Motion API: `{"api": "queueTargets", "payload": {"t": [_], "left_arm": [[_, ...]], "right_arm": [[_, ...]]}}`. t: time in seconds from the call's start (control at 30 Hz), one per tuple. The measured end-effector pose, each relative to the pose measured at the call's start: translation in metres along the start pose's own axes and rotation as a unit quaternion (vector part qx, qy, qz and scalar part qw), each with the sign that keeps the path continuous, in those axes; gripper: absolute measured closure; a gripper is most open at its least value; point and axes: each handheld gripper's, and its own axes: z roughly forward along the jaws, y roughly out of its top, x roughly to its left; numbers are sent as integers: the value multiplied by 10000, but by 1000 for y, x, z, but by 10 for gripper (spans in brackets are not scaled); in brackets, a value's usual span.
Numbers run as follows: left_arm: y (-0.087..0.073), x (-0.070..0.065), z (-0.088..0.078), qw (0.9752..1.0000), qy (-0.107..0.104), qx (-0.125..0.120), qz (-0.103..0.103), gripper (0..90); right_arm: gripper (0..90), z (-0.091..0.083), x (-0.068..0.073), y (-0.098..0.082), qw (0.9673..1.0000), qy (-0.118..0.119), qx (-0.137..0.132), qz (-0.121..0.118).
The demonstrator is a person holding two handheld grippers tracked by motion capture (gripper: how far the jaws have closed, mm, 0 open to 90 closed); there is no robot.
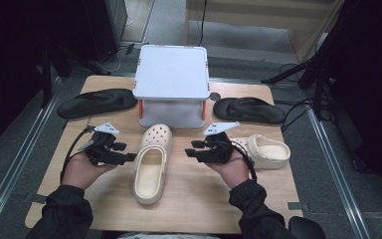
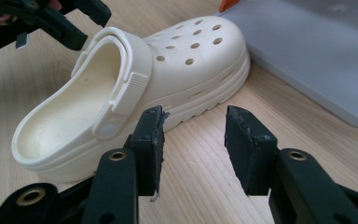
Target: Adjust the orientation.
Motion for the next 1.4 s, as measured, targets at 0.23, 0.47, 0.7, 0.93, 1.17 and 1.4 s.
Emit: {"api": "queueTargets", "payload": {"t": [0.23, 0.47, 0.7, 0.93, 1.17, 1.4], "left_arm": [[3, 12, 3, 10000, 78, -23, -46, 375], [9, 18, 7, 10000, 45, 11, -81, 376], [16, 21, 12, 9999, 56, 37, -75, 388], [21, 23, 16, 10000, -1, -66, -59, 390], [21, 24, 18, 9998, -60, -130, -131, 393], [21, 23, 19, 9999, 5, -97, -85, 396]], "right_arm": [[575, -22, -8, -13, 9995, -310, -89, -28], [567, -44, -17, -22, 9987, -444, -150, 199], [563, -68, -25, -33, 9962, -793, -187, 306], [532, -91, -36, -47, 9935, -1003, -212, 500], [524, -118, -46, -61, 9891, -1256, -339, 687], [506, -134, -55, -74, 9863, -1454, -329, 710]]}}
